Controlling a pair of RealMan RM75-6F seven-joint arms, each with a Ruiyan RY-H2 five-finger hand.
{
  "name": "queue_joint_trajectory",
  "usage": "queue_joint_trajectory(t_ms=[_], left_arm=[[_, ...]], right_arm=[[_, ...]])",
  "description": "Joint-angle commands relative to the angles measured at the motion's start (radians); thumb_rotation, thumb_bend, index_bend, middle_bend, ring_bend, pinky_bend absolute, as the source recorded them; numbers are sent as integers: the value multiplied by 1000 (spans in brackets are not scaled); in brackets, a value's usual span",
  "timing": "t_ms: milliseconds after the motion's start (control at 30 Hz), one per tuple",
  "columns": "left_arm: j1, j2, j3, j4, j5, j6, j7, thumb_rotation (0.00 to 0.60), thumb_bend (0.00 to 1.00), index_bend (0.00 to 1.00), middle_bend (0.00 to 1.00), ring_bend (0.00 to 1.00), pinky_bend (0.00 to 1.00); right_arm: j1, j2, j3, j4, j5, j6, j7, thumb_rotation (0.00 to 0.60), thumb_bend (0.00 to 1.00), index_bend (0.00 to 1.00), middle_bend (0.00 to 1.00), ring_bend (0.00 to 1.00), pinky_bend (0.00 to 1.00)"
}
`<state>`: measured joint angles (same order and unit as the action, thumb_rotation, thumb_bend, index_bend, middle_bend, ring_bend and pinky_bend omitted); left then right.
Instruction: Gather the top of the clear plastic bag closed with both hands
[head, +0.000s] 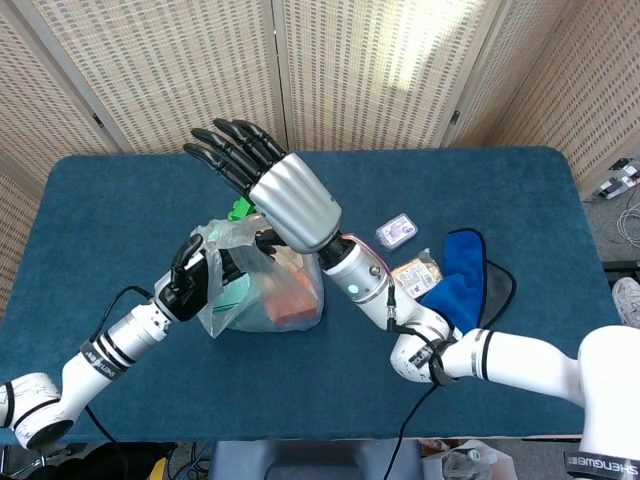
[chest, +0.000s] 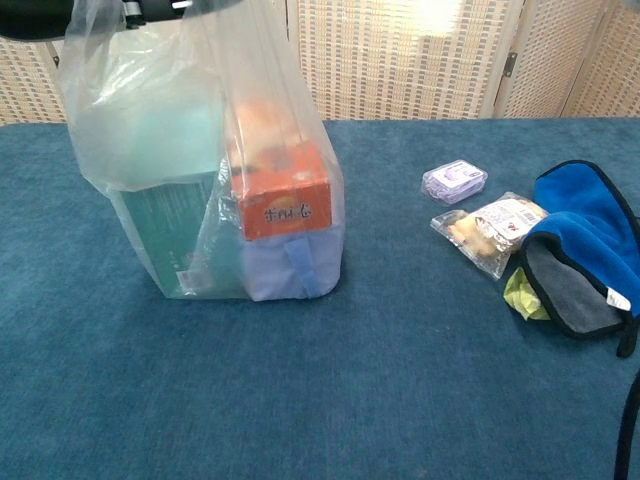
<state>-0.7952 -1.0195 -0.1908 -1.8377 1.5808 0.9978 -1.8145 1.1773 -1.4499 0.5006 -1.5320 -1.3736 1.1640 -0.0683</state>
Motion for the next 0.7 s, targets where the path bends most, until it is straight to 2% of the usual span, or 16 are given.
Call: queue_joint_trajectory(t_ms=[33, 700], left_arm=[[-4, -5, 0, 1, -2, 0, 0, 83, 230, 279, 250, 211, 190], [-29, -33, 1, 15, -22, -16, -40, 85, 231, 279, 249, 209, 190]], right_arm=[[5, -3, 1, 0, 5, -5, -3, 600, 0, 0, 57, 17, 117], [12, -16, -27, 5, -30, 5, 13, 600, 0, 0, 54, 14, 117]])
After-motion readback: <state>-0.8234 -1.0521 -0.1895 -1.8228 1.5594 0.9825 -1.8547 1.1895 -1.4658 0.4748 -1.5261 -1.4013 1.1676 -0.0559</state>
